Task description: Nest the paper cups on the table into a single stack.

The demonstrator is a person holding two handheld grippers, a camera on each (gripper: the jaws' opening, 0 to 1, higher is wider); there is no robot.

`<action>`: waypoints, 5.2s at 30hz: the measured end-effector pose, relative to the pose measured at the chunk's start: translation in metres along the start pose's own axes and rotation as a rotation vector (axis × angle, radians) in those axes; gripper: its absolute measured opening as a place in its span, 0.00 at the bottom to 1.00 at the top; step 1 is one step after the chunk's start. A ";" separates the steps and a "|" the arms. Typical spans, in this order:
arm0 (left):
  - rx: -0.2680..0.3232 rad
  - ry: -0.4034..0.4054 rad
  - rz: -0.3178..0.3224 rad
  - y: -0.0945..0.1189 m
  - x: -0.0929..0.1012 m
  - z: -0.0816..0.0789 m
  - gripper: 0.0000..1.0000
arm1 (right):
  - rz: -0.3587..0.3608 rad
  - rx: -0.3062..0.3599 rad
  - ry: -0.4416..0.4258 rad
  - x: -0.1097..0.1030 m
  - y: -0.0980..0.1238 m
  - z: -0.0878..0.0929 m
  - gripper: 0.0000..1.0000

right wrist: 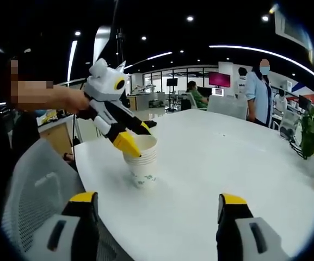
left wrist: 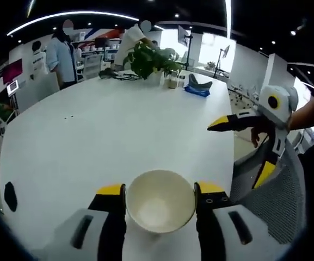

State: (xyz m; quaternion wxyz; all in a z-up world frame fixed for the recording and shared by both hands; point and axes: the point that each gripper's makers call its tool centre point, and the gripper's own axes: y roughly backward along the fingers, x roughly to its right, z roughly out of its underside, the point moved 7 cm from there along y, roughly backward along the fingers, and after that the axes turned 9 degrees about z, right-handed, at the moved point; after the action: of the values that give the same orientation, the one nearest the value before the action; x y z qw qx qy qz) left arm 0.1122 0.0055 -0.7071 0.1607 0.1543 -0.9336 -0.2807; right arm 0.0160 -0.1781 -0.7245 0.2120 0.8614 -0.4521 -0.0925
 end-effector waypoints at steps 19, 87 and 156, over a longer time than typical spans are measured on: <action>0.070 -0.101 0.038 0.036 0.003 -0.001 0.47 | -0.107 -0.016 0.029 -0.009 -0.023 -0.015 0.89; -0.015 -0.190 0.149 -0.011 -0.018 0.051 0.36 | -0.233 0.020 -0.040 -0.040 -0.112 -0.045 0.47; -0.096 -0.209 0.062 -0.044 -0.106 0.013 0.35 | -0.204 0.016 -0.074 0.029 -0.188 -0.070 0.47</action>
State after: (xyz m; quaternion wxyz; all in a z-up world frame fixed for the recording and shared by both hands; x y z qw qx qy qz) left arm 0.2108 0.0170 -0.7653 0.0782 0.0873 -0.9350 -0.3346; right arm 0.1962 -0.0884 -0.7456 0.1779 0.9006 -0.3704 -0.1418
